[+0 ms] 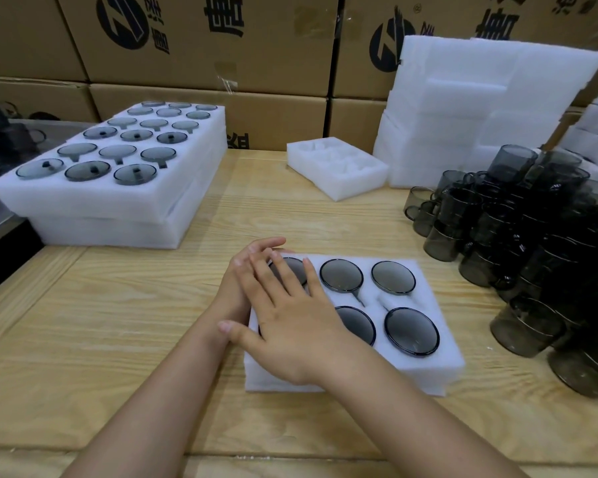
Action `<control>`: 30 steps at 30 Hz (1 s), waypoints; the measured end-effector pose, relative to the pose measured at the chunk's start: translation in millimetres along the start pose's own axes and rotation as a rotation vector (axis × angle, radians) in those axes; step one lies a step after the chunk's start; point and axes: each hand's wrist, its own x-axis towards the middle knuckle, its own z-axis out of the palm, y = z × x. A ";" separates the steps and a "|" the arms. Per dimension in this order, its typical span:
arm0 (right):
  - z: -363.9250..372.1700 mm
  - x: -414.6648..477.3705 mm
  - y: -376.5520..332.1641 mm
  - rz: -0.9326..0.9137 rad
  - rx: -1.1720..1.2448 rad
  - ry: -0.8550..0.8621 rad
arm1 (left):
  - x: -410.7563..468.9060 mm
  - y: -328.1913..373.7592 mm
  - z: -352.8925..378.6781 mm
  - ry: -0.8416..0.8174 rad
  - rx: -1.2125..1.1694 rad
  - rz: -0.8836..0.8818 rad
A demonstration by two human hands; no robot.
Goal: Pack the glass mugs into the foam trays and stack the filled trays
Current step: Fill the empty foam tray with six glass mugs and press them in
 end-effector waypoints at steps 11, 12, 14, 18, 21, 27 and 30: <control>-12.6 -53.7 82.6 0.462 0.055 0.016 | -22.0 43.3 21.2 -0.078 0.161 -0.095; -10.4 -52.7 81.4 0.460 0.060 0.034 | -24.2 48.3 20.5 -0.081 0.308 -0.096; -8.0 -51.8 80.6 0.464 0.065 0.073 | -32.9 60.2 19.9 -0.101 0.740 -0.033; -5.4 -45.4 82.8 0.509 0.073 0.092 | -72.6 78.0 48.0 -0.422 1.179 0.331; -7.4 -30.6 83.0 0.546 0.086 0.135 | -92.0 57.4 67.5 -0.618 1.357 0.287; -16.8 0.1 102.4 0.502 0.687 0.593 | -58.3 34.3 53.6 -0.356 1.742 0.510; -20.2 8.2 122.0 0.525 1.114 0.938 | -39.2 29.5 44.1 -0.321 1.781 0.510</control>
